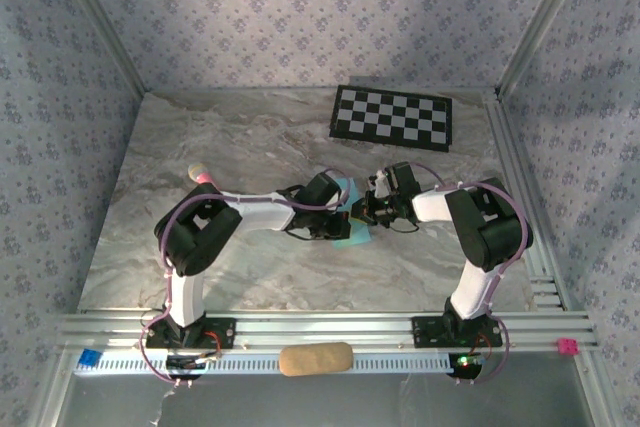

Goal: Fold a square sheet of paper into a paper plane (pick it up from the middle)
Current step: Fold the triangle a second time at the center of the table.

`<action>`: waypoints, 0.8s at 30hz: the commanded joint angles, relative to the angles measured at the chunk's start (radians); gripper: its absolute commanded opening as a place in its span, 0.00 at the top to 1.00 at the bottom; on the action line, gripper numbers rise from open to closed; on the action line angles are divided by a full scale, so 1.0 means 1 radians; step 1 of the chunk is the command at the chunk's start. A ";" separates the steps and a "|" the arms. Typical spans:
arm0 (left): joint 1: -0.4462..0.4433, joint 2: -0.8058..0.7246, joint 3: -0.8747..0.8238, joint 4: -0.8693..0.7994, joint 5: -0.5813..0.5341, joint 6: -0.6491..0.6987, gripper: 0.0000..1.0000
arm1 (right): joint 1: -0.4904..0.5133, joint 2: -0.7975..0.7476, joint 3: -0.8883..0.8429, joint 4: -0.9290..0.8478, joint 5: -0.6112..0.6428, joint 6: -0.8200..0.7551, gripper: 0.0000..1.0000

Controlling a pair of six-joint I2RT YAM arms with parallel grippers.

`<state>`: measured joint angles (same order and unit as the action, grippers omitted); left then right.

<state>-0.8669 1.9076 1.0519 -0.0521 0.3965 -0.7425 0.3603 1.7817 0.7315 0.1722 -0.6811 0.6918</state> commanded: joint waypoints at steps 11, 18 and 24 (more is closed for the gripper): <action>-0.009 -0.029 -0.087 0.033 -0.002 -0.016 1.00 | -0.006 0.045 -0.044 -0.082 0.104 -0.006 1.00; -0.009 -0.067 -0.167 0.102 0.031 -0.058 0.98 | -0.008 0.044 -0.048 -0.084 0.106 -0.008 1.00; -0.009 -0.096 -0.210 0.115 0.060 -0.073 0.96 | -0.007 0.043 -0.045 -0.085 0.105 -0.008 1.00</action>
<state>-0.8661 1.8362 0.8825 0.1364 0.4118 -0.7986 0.3603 1.7821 0.7288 0.1772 -0.6815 0.6914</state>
